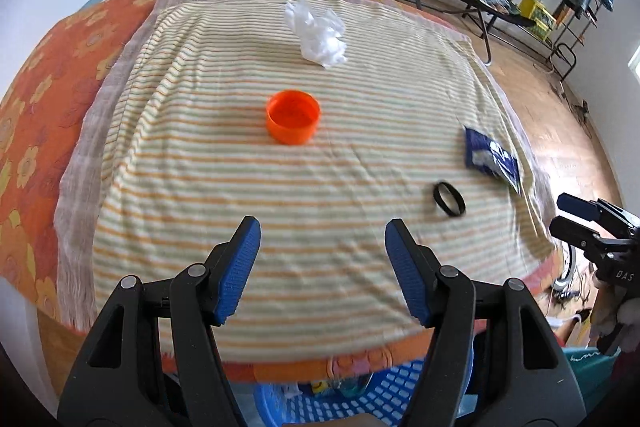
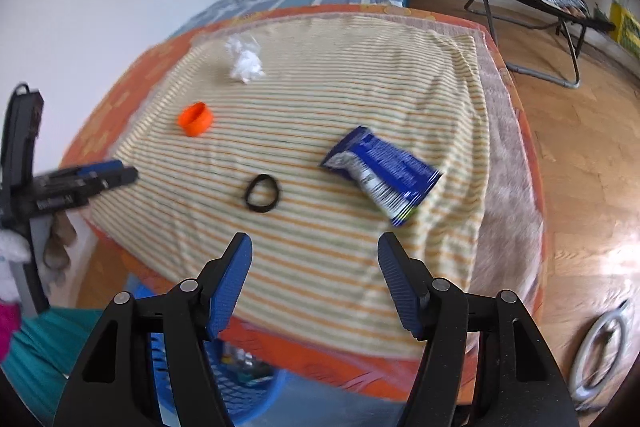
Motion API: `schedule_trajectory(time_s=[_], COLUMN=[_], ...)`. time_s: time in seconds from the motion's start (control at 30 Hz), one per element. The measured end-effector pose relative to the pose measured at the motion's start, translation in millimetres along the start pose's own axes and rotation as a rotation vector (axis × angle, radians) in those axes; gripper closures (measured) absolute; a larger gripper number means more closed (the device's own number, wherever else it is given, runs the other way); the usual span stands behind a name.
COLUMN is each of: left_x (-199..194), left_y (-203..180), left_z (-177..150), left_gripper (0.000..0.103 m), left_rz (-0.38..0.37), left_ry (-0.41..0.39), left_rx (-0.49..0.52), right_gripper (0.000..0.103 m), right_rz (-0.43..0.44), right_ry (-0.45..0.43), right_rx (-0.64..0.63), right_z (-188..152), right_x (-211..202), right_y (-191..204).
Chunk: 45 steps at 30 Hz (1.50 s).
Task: Collect trash
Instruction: 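Move the left tool to the orange cap while the right tool reaches the blue wrapper, then grasp the orange cap with the left tool while the right tool grasps the blue snack wrapper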
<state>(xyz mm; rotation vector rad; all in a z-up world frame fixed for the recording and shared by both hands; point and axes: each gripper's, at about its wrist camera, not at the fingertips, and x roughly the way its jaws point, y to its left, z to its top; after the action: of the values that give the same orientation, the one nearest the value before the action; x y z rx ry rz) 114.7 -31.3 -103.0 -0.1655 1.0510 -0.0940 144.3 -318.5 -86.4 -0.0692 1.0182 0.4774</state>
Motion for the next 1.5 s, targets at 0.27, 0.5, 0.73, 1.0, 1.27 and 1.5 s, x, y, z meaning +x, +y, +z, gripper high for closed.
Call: schedule_trajectory(time_s=[0.27,0.5,0.73,1.0,1.27,1.5], left_x=[30,56,80,94,99,96], left_y=[11,19,24,23,22,23], left_z=[26,45,56,63,72,70], left_gripper=[0.036,0.036,0.036,0.036,0.055,0.055], left_rz=[0.008,0.042,0.077,0.102,0.122,0.134], left_ry=[0.016,0.027,0.050,0.046,0.031,0.019], left_rx=[-0.060,-0.102,-0.116,-0.104,-0.078,-0.057], right_gripper=[0.038,0.038,0.038,0.034,0.033,0.044], right_rz=[-0.035,-0.033,-0.109,-0.133,-0.083,-0.057], right_ry=[0.066,0.110,0.162,0.173,0.159,0.147], right_rx=[-0.079,-0.172,-0.282,-0.309,-0.209,-0.154], right_z=[25,37,41,51,64,68], right_x=[29,53,79,103,112,113], right_y=[-25,-26,-25,-29,-40,-43])
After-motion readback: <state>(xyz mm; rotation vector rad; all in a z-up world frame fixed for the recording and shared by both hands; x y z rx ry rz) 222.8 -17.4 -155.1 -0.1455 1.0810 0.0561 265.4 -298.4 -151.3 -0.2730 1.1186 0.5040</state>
